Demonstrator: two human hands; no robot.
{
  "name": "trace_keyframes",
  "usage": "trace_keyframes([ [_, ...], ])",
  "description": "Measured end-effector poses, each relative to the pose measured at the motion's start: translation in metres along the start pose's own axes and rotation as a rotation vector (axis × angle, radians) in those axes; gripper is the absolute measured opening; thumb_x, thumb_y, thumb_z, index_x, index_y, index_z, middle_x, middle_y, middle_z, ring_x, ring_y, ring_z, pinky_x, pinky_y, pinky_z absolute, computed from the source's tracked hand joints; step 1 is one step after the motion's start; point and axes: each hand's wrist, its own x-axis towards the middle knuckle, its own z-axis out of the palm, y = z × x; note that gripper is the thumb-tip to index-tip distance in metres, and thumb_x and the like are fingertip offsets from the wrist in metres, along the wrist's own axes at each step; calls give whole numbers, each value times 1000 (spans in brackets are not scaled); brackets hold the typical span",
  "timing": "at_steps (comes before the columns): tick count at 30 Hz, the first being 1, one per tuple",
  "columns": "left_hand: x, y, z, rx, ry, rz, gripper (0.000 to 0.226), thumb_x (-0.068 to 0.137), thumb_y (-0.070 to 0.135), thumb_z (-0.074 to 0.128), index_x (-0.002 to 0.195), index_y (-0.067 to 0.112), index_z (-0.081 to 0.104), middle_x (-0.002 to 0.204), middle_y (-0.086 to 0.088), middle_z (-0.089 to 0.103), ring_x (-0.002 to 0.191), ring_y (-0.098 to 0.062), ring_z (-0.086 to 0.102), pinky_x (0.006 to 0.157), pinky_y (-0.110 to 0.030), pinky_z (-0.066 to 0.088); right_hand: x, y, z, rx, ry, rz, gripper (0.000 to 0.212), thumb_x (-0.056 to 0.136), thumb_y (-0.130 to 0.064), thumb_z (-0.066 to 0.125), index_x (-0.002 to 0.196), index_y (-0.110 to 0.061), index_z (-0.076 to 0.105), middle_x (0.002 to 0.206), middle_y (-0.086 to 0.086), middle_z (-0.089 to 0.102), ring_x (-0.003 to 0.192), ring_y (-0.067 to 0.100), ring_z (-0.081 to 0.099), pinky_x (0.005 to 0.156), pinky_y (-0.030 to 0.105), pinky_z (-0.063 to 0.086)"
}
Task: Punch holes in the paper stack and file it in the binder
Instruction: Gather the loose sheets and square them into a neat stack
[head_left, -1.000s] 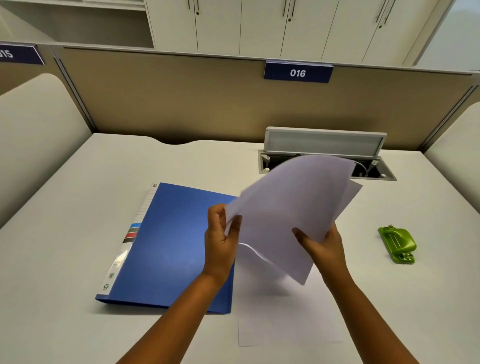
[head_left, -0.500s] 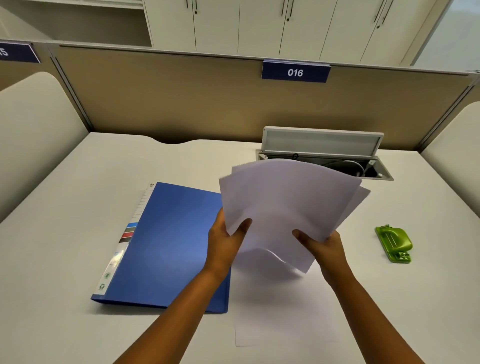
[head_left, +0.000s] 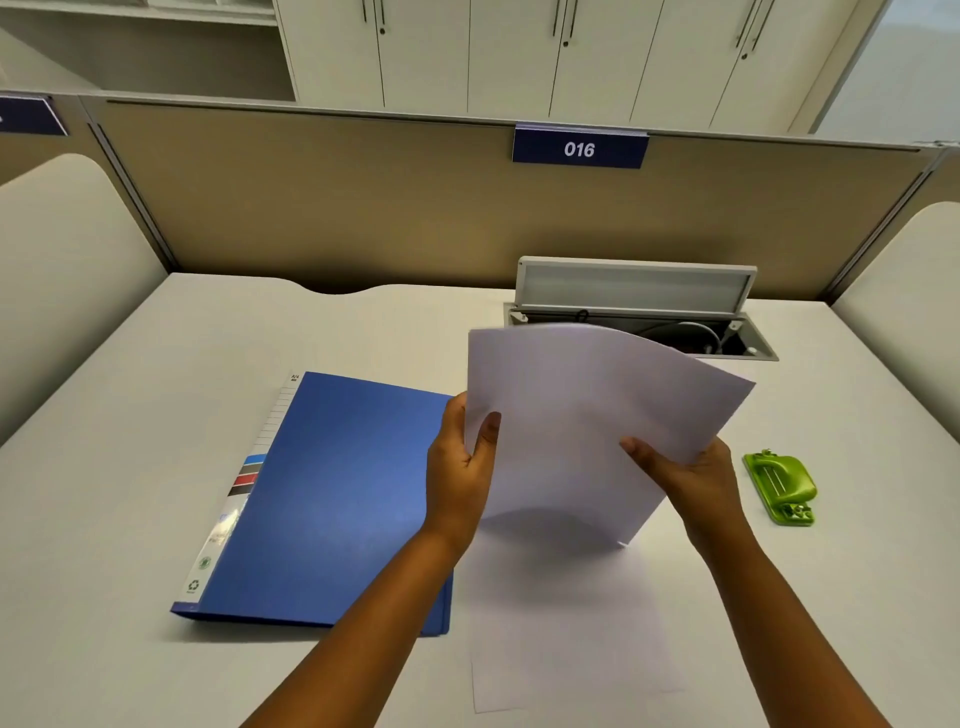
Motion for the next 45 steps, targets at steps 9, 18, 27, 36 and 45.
trace_keyframes([
  [9,13,20,0,-84,-24,119,32,87,51,39,110,30,41,103,11,57,92,2,62,75,-16,55,1,-24,-8,39,66,-138,48,59,-49,78,99,-32,59,94,-14,67,90,10,62,66,13,53],
  [18,-12,-25,-9,128,-25,-66,13,91,26,43,89,14,49,76,4,55,66,3,55,59,-5,43,-10,34,-13,-204,8,60,29,81,-11,67,91,-36,56,93,-15,65,83,-1,63,69,11,49],
  [27,-19,-26,2,303,95,-194,9,91,13,53,90,7,59,78,2,59,70,-9,54,62,-18,45,-5,35,-26,-398,25,198,22,84,-13,64,106,-16,61,95,-2,66,75,9,65,66,23,51],
  [36,-79,-72,13,569,15,-489,35,87,10,57,121,0,51,129,-12,44,114,-24,49,92,-22,40,-46,88,-10,-820,-23,534,50,82,-30,65,123,-3,53,124,16,55,107,30,57,85,33,45],
  [45,-94,-66,21,619,-94,-632,60,93,17,48,144,7,17,153,-8,22,140,-23,24,111,-29,26,-54,92,12,-1081,-54,603,63,73,-45,71,115,-3,49,117,15,54,112,30,51,88,35,45],
])
